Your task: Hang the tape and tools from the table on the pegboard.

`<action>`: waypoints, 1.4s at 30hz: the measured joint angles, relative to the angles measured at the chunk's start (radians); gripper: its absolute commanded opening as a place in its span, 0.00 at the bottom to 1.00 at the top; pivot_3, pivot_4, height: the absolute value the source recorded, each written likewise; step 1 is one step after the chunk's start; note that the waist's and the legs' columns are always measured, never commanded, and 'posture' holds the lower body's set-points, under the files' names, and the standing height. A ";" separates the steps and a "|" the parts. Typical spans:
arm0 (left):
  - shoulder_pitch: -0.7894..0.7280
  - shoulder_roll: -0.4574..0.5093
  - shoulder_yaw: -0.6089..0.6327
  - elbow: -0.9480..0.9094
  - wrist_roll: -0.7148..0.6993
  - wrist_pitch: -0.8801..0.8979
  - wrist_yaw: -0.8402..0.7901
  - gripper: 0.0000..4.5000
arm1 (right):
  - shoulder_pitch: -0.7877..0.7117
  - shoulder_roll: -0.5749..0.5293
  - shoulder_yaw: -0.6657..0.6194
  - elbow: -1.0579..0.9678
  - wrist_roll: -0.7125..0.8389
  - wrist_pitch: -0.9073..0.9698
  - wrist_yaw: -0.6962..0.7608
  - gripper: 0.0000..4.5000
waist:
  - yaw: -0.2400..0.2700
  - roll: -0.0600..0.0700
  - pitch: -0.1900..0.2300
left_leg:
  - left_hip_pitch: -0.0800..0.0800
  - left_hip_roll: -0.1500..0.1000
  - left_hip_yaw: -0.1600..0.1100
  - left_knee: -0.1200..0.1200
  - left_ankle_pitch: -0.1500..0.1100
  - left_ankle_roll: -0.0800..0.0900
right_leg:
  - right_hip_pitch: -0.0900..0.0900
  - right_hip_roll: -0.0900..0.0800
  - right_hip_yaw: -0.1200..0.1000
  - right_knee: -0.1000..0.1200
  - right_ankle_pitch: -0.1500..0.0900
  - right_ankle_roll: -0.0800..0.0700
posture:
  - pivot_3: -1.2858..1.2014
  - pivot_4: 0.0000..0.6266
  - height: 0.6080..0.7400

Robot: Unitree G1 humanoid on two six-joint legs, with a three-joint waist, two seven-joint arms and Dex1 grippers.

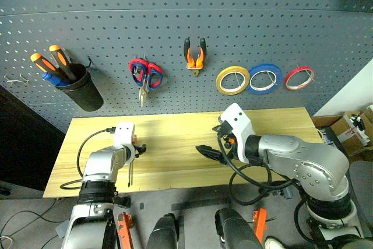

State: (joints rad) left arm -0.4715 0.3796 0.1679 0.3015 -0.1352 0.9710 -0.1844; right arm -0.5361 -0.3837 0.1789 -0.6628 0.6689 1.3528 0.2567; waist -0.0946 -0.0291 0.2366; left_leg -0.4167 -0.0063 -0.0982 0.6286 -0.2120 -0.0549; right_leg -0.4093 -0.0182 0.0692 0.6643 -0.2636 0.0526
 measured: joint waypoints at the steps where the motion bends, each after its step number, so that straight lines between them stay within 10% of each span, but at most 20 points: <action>1: -0.013 -0.001 0.012 0.025 0.000 0.000 0.008 0.78 | -0.021 0.007 0.009 0.002 -0.002 -0.007 0.001 1.00 | -0.003 0.000 0.000 | 0.000 0.000 0.000 0.000 0.000 0.000 | 0.000 0.000 0.000 0.000 0.000 0.000 | 0.45 0.39 1.00; 14: -0.012 -0.023 0.067 0.091 -0.005 0.003 0.067 0.78 | -0.086 0.035 0.043 0.039 -0.031 -0.043 0.026 1.00 | -0.014 -0.001 0.004 | -0.001 0.001 -0.001 0.000 0.000 0.000 | 0.000 -0.002 0.000 0.000 0.003 -0.004 | 0.45 0.42 1.00; 23: -0.011 0.001 0.020 0.131 0.008 -0.071 0.014 0.25 | -0.086 0.051 0.037 0.048 -0.030 -0.044 0.026 1.00 | -0.016 -0.001 0.005 | 0.000 0.001 -0.001 0.000 0.000 0.000 | 0.000 -0.002 0.000 0.000 0.003 -0.004 | 0.45 0.40 1.00; 27: 0.024 0.037 -0.004 0.135 0.019 -0.157 -0.024 0.21 | -0.068 -0.024 0.056 0.045 -0.079 -0.102 0.041 1.00 | -0.017 -0.001 0.005 | -0.001 0.001 0.000 -0.001 0.000 0.000 | 0.000 -0.002 0.000 -0.001 0.003 -0.004 | 0.46 0.39 1.00; 37: 0.454 0.100 0.033 -0.477 0.064 -0.485 -0.020 0.21 | 0.055 -0.093 0.045 -0.036 -0.172 -0.506 0.199 1.00 | -0.007 -0.002 0.008 | -0.004 0.004 -0.001 -0.003 -0.002 -0.003 | -0.004 -0.006 0.001 -0.003 0.003 -0.005 | 0.48 0.36 1.00; 42: 0.398 0.101 0.110 -0.724 0.069 -0.567 0.022 0.21 | 0.055 -0.086 -0.016 -0.047 -0.131 -0.575 0.262 1.00 | 0.023 -0.003 0.009 | -0.002 0.003 0.001 0.000 0.000 -0.001 | 0.000 -0.003 -0.001 -0.004 0.000 0.000 | 0.49 0.34 1.00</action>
State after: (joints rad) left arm -0.0731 0.4811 0.2778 -0.4228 -0.0663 0.4038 -0.1619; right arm -0.4814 -0.4698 0.1634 -0.7100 0.5379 0.7777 0.5188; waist -0.0714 -0.0319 0.2453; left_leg -0.4191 -0.0038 -0.0970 0.6284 -0.2119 -0.0560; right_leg -0.4091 -0.0215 0.0679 0.6604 -0.2633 0.0531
